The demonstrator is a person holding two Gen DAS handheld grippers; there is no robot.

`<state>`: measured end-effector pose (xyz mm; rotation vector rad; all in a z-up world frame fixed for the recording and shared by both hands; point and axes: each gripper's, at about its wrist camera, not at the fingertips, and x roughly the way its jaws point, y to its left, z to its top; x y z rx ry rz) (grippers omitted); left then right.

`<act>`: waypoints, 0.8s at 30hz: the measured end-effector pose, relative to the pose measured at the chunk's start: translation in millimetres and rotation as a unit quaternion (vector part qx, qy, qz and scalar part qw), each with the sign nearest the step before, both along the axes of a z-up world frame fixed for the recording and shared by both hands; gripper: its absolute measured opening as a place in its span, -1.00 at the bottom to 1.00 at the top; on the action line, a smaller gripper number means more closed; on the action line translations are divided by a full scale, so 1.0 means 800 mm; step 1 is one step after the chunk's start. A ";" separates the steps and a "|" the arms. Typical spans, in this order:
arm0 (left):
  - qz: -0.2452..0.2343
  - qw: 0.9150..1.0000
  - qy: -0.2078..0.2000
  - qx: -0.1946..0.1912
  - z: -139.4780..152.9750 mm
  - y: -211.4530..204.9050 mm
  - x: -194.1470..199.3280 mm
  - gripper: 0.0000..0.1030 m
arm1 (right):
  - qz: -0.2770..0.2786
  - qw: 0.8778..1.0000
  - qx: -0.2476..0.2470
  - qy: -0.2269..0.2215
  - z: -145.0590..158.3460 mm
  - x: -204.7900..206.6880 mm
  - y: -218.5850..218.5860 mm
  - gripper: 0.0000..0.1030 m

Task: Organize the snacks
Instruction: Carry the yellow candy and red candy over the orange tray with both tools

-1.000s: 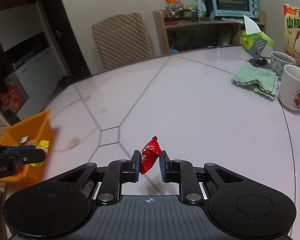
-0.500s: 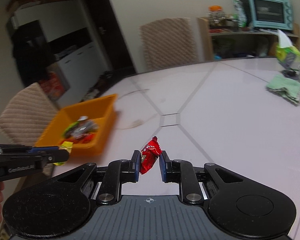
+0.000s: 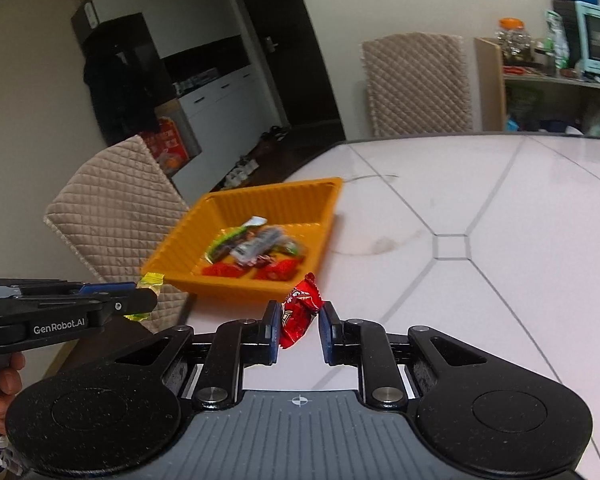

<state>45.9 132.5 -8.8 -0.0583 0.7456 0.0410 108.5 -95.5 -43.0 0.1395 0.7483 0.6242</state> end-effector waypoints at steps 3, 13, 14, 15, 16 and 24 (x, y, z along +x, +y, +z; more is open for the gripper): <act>0.003 1.000 0.000 0.002 0.002 0.032 0.015 -0.65 | 0.002 1.000 -0.002 0.000 0.001 0.016 0.033 -0.60; -0.013 1.000 -0.005 0.008 0.005 0.120 0.091 -0.66 | -0.018 1.000 -0.015 0.002 -0.007 0.076 0.119 -0.60; -0.016 1.000 -0.004 0.008 0.003 0.126 0.099 -0.66 | -0.022 1.000 -0.016 0.003 -0.009 0.082 0.125 -0.60; -0.017 1.000 -0.004 0.008 0.002 0.132 0.106 -0.65 | -0.025 1.000 -0.018 0.003 -0.010 0.088 0.129 -0.60; -0.019 1.000 -0.003 0.008 0.000 0.137 0.113 -0.65 | -0.028 0.999 -0.020 0.004 -0.011 0.094 0.134 -0.60; -0.032 0.999 0.008 0.003 -0.018 0.169 0.166 -0.66 | -0.053 0.997 -0.046 0.016 -0.031 0.153 0.162 -0.60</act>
